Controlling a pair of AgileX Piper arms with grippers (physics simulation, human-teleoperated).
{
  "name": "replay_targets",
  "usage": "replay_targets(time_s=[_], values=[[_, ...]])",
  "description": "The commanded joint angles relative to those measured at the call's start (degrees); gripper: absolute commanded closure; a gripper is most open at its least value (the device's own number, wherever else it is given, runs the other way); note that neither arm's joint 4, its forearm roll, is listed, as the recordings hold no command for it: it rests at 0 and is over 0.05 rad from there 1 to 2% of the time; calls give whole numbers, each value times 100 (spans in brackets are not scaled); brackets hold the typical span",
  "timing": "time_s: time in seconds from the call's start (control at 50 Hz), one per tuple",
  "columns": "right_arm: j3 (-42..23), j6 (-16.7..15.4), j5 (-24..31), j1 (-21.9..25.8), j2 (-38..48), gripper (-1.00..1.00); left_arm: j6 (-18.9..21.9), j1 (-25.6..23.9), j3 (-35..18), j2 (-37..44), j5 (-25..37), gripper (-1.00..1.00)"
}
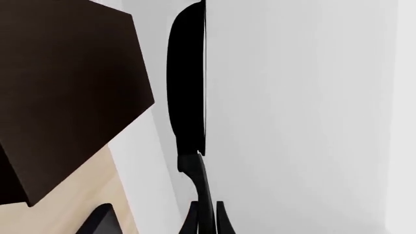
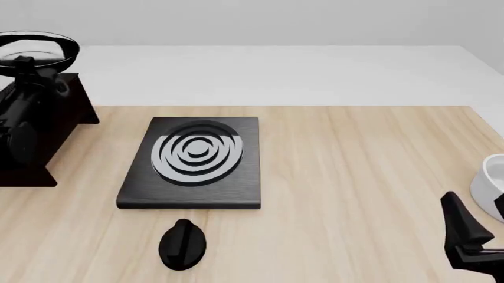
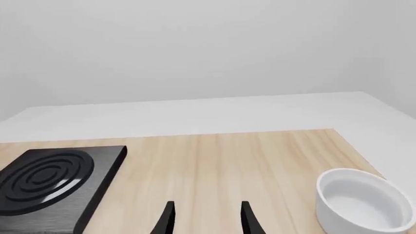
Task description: Put the frying pan on top of the cabinet.
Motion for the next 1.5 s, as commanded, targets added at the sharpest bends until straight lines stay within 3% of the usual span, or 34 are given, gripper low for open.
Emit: replay_targets(time_s=[0.02, 1.5], values=[[-17, 0, -51, 0, 69, -100, -18, 79, -133, 10, -139, 100], [53, -109, -194, 49, 180, -100, -612, 445, 123, 699, -730, 100]])
